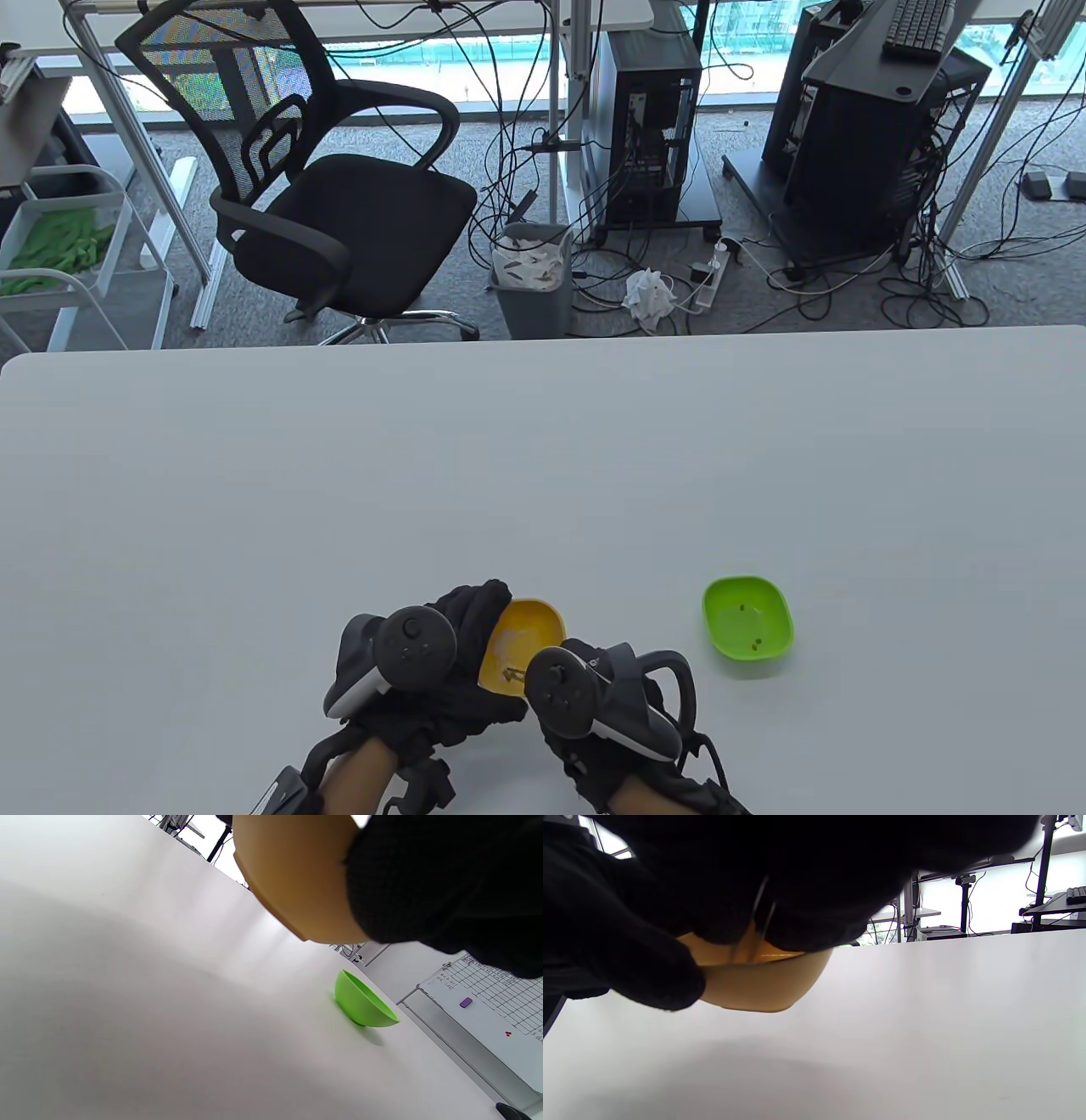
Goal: Pick mung beans with tweezers into small dish
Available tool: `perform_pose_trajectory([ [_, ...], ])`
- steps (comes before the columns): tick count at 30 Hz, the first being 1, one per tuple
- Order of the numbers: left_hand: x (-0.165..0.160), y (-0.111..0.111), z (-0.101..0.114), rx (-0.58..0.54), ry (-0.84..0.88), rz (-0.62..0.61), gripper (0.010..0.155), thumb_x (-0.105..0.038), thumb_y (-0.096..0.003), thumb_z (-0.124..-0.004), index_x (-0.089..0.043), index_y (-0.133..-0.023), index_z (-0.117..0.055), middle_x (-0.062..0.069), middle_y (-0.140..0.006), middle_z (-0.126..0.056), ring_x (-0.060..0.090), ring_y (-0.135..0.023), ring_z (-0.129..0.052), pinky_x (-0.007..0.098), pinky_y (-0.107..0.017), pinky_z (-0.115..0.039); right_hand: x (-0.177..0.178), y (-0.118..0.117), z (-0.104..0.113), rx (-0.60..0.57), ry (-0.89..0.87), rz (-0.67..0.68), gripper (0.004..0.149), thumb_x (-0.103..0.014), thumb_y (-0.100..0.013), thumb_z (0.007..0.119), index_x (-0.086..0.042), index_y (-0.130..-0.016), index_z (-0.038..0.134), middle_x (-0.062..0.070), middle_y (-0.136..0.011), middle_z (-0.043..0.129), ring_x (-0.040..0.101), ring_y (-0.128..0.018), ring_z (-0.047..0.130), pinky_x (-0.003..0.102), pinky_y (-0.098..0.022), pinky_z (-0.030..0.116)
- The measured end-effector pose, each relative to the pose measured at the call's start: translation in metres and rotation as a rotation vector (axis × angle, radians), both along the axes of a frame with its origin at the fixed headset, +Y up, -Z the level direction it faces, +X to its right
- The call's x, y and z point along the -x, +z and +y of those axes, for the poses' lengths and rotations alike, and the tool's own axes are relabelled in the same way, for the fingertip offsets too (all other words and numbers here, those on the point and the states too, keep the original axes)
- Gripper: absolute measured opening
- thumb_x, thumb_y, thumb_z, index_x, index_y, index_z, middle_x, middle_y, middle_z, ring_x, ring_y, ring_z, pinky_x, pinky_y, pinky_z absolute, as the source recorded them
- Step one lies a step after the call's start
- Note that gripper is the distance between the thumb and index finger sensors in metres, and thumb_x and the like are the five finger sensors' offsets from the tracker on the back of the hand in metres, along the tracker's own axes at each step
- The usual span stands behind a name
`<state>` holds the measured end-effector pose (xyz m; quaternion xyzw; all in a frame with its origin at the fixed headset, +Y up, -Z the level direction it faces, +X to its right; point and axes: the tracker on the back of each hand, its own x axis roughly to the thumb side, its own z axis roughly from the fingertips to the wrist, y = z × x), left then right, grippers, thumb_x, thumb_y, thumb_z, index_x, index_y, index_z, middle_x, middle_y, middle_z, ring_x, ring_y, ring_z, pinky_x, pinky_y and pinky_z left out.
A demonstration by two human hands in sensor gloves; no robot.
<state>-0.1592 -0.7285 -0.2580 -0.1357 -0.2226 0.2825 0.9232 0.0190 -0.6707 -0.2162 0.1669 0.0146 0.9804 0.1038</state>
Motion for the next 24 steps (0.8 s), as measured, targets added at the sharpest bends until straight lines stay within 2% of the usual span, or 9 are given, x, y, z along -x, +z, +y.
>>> perform_pose_trajectory([
  [17, -0.002, 0.001, 0.0, 0.001, 0.012, -0.004, 0.119, -0.058, -0.0345, -0.097, -0.016, -0.115, -0.021, 0.011, -0.12, -0.03, 0.044, -0.115, -0.031, 0.07, -0.078, -0.025, -0.005, 0.002, 0.003, -0.023, -0.026, -0.002, 0.036, -0.031, -0.046, 0.09, -0.004, -0.069, 0.099, 0.017, -0.054, 0.098, 0.013, -0.026, 0.094, 0.031, -0.019, 0.086],
  [22, -0.001, 0.001, 0.0, 0.007, 0.017, -0.002, 0.118, -0.058, -0.0351, -0.097, -0.016, -0.115, -0.021, 0.011, -0.12, -0.03, 0.043, -0.115, -0.031, 0.07, -0.078, -0.025, -0.032, 0.002, 0.016, -0.068, -0.099, -0.069, 0.036, -0.031, -0.046, 0.09, -0.004, -0.068, 0.099, 0.016, -0.054, 0.098, 0.013, -0.026, 0.094, 0.03, -0.019, 0.086],
  [24, 0.0, 0.0, 0.001, 0.005, 0.024, 0.002, 0.118, -0.058, -0.0354, -0.096, -0.016, -0.115, -0.021, 0.011, -0.12, -0.03, 0.043, -0.115, -0.031, 0.07, -0.078, -0.025, -0.057, 0.0, 0.023, -0.092, -0.13, -0.136, 0.036, -0.031, -0.046, 0.09, -0.004, -0.068, 0.099, 0.017, -0.054, 0.098, 0.013, -0.026, 0.094, 0.03, -0.019, 0.086],
])
